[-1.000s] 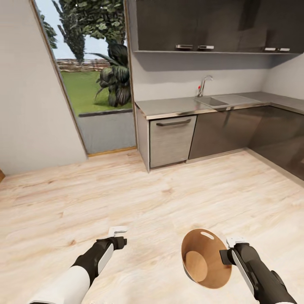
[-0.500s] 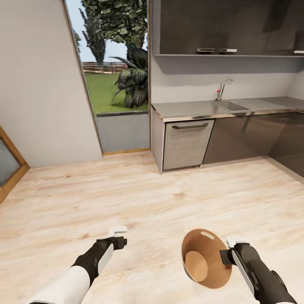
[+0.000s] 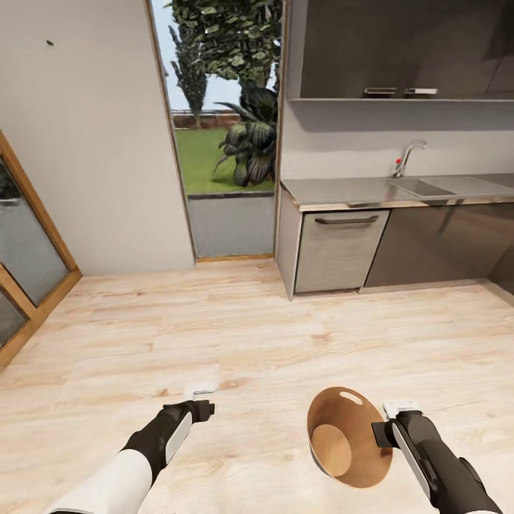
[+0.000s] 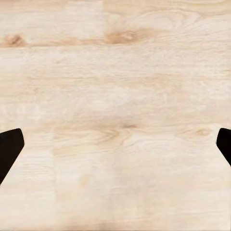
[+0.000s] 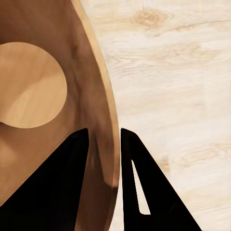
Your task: Put the three can of soda from the living room inside the tash can in the kitchen.
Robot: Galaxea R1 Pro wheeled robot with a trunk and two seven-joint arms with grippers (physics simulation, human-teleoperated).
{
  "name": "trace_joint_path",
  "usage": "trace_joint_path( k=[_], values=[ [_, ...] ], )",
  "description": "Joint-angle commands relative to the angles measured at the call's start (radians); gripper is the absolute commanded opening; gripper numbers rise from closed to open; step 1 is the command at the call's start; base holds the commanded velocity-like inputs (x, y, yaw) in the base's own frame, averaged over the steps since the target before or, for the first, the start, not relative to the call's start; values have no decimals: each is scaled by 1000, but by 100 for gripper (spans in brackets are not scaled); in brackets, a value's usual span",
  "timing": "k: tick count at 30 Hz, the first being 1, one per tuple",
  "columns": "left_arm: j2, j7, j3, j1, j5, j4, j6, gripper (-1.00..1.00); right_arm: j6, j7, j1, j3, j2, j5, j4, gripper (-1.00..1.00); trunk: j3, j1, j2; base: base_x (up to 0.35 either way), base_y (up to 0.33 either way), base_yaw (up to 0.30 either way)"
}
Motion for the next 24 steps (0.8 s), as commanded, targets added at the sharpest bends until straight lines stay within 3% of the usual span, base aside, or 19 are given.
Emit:
trace_joint_path(
  k=[1,24],
  values=[
    [0,0,0,0,-1,0,0,100,-1,0,0,0,0,-6,0,-100,1,0,0,0,0,205],
    [0,0,-1,0,-2,0,0,100,-6,0,1,0,0,-6,1,-100,29,0,0,0,0,204]
  ],
)
